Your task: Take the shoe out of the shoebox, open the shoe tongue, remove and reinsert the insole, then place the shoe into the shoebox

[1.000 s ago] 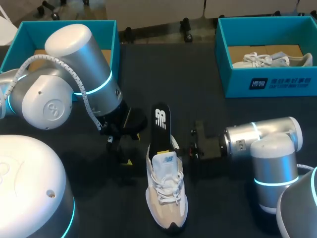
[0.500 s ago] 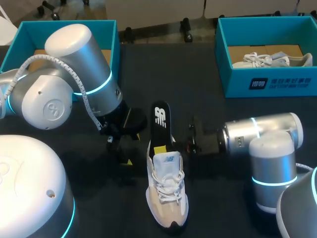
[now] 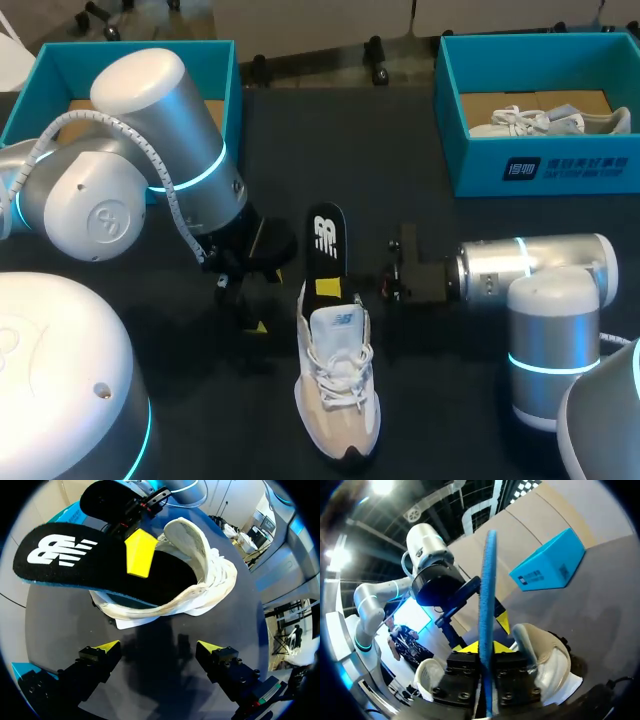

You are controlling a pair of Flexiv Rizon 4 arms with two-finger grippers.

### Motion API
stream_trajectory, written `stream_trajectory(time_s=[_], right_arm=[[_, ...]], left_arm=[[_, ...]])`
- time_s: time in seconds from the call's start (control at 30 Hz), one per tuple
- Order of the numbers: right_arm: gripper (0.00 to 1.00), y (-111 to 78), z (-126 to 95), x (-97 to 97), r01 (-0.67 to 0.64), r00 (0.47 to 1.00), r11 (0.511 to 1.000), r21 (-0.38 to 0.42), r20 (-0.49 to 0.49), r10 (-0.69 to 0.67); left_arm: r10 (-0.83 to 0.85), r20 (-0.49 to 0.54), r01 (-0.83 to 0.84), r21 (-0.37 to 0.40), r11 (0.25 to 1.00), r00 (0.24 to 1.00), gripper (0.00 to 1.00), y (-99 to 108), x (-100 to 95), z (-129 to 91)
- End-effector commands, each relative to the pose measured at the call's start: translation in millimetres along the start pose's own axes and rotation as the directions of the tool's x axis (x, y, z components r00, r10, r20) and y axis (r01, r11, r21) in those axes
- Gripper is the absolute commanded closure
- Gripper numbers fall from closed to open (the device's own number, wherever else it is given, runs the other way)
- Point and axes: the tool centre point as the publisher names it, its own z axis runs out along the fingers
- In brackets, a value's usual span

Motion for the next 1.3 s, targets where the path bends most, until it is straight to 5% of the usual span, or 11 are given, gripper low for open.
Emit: stream_trajectory(time_s=[0.03,0.73,1.07,1.13,1.17,1.3], right_arm=[[1.00,-1.6,2,-6.8,-0.017,1.000,1.000,-0.006,-0.004,0.017],[1.00,-46.4,8,-1.0,-0.100,0.995,0.993,0.064,-0.022,0.102],[1.00,-42.4,11,6.4,-0.084,0.996,0.994,0.066,-0.004,0.084],[0.68,-34.6,11,9.2,-0.061,0.998,0.996,0.071,0.003,0.061],[0.60,-31.5,11,10.1,-0.054,0.999,0.996,0.077,0.006,0.054],[0.63,-21.1,11,12.3,-0.035,0.999,0.995,0.089,0.014,0.034]], left_arm=[[0.000,0.001,0.000,-0.004,1.000,1.000,0.00,0,0.6,-1],[0.000,0.001,0.000,-0.004,1.000,1.000,0.00,0,0.6,-1],[0.000,0.001,0.000,-0.004,1.000,1.000,0.00,0,0.6,-1],[0.000,0.001,0.000,-0.004,1.000,1.000,0.00,0,0.6,-1],[0.000,0.001,0.000,-0.004,1.000,1.000,0.00,0,0.6,-1],[0.000,0.001,0.000,-0.004,1.000,1.000,0.00,0,0.6,-1]])
